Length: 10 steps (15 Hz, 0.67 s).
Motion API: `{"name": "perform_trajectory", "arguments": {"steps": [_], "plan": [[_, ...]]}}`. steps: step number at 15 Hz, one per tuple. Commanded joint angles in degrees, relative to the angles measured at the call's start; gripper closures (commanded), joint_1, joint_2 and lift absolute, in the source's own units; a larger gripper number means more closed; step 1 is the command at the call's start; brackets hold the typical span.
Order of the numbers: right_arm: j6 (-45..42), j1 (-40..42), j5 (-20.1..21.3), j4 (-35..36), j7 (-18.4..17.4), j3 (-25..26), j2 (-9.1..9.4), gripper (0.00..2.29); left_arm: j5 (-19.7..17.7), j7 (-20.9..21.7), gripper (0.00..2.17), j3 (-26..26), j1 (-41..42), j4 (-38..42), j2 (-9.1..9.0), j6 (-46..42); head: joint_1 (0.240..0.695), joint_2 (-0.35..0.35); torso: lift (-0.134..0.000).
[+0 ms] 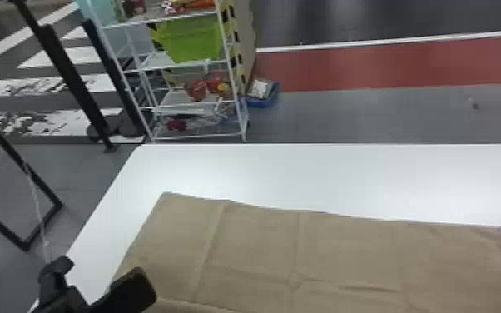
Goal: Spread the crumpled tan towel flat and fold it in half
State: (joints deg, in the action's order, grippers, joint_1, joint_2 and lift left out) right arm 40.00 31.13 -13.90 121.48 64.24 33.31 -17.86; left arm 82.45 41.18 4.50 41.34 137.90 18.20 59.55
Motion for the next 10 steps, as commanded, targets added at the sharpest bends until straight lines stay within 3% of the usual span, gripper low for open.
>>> {"name": "perform_trajectory", "arguments": {"steps": [1, 3, 5, 7, 10], "plan": [[7.42, -3.97, 1.24, 2.71, -1.22, -2.2, 0.81, 0.3, -2.03, 0.92, 0.08, 1.65, -2.49, 0.0, -1.59, 0.0, 0.695, 0.176, -0.123], [13.05, -7.13, 3.18, 3.94, -4.21, -4.75, 0.9, 0.3, -4.84, 1.45, 0.08, 2.27, -4.33, -0.79, -2.3, 0.0, 0.695, 0.158, -0.123], [18.67, -10.21, 4.76, 4.2, -6.85, -7.21, 1.34, 0.3, -5.98, 3.21, 0.08, 2.27, -7.41, -2.37, -4.76, 0.18, 0.695, 0.143, -0.123], [20.43, -11.44, 7.13, 4.38, -7.46, -9.76, 1.34, 0.3, -6.25, 3.03, 0.08, 3.23, -7.5, -3.42, -4.84, 0.53, 0.695, 0.129, -0.123], [20.61, -11.61, 7.22, 4.38, -7.55, -10.11, 1.34, 0.3, -6.51, 3.03, 0.08, 4.2, -7.23, -4.39, -4.76, 1.76, 0.695, 0.137, -0.123]]}}
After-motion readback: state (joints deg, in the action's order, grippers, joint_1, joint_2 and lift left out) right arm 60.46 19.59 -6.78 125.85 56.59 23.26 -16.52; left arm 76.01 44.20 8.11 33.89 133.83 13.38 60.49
